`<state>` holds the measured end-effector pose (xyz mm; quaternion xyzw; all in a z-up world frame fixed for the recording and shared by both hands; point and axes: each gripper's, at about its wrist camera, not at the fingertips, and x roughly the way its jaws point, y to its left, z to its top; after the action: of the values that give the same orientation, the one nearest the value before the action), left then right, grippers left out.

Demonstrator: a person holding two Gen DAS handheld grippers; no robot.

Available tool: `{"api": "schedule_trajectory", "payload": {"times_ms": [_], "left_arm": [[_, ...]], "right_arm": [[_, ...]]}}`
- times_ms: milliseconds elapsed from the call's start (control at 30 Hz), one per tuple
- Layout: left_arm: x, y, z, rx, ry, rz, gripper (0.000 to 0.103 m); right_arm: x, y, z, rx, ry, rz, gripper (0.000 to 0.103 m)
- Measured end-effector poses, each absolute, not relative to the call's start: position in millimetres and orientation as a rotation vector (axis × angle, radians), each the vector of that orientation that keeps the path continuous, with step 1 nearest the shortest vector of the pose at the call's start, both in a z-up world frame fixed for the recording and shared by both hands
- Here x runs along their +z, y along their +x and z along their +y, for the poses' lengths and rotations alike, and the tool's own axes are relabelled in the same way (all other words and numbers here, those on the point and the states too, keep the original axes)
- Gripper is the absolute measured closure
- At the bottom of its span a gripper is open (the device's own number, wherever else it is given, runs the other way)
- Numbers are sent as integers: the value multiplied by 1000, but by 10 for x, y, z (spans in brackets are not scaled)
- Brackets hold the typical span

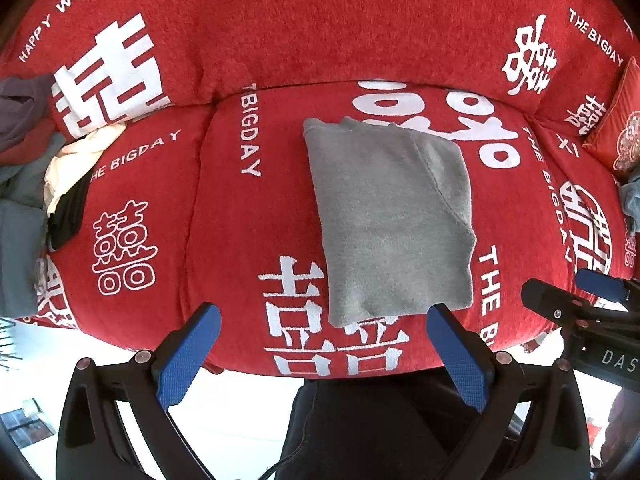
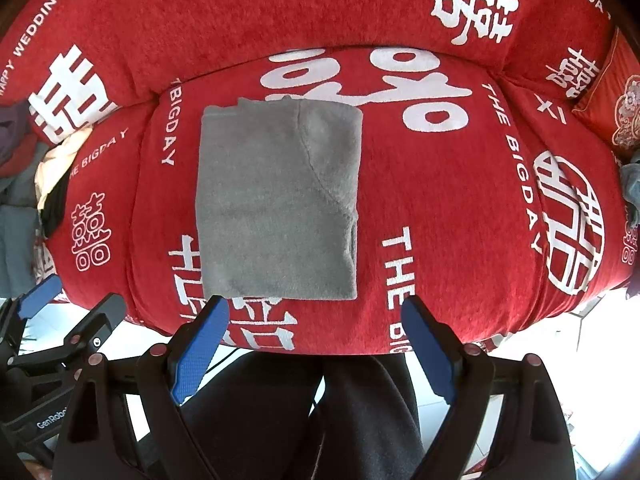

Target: Fold small clothes

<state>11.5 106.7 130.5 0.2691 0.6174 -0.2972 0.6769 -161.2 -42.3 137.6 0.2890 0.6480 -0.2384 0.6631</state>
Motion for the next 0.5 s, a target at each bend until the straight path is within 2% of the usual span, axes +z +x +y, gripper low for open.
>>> {"api": "schedule_trajectory", "payload": {"times_ms": [500], "left_arm": [[1255,157,1125,-629,592,1372,0]], "right_arm": [[1375,-1604,-454,-548,644,1467,13]]}}
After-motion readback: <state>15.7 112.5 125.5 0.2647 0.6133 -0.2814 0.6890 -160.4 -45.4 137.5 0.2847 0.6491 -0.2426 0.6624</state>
